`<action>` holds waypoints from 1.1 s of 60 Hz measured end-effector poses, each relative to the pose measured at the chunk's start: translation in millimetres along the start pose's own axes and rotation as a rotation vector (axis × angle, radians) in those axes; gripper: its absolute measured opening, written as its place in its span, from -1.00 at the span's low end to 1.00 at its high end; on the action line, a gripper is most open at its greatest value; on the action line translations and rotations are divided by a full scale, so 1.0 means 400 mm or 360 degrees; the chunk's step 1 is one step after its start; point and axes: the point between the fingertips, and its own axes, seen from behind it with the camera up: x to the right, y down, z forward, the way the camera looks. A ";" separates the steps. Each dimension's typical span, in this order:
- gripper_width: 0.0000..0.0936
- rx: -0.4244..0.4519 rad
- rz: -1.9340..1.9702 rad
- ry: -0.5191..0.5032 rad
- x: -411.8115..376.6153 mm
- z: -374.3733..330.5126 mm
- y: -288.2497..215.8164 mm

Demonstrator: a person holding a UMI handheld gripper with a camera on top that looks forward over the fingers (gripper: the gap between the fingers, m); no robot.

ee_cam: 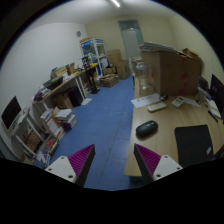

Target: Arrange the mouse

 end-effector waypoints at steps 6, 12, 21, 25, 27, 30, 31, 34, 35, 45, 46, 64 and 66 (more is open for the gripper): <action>0.73 0.0041 -0.0034 0.0051 0.069 0.049 -0.002; 0.73 0.0025 -0.0080 0.0032 0.194 0.138 0.012; 0.73 0.0038 -0.0119 -0.0033 0.246 0.227 0.017; 0.72 0.0029 -0.0079 -0.0021 0.269 0.265 0.016; 0.72 0.0037 -0.0047 -0.0013 0.280 0.284 0.011; 0.72 0.0041 0.0014 0.0008 0.294 0.308 0.002; 0.71 0.0041 0.0032 0.0012 0.297 0.316 0.001; 0.72 0.0045 0.0062 0.0027 0.308 0.340 -0.005; 0.68 0.0062 0.0061 0.0036 0.312 0.346 -0.014; 0.66 0.0082 0.0039 0.0123 0.329 0.397 -0.049; 0.65 0.0085 0.0032 0.0134 0.332 0.402 -0.053; 0.08 0.0090 -0.0101 0.0307 0.371 0.470 -0.087; 0.05 0.0084 -0.0092 0.0323 0.371 0.465 -0.085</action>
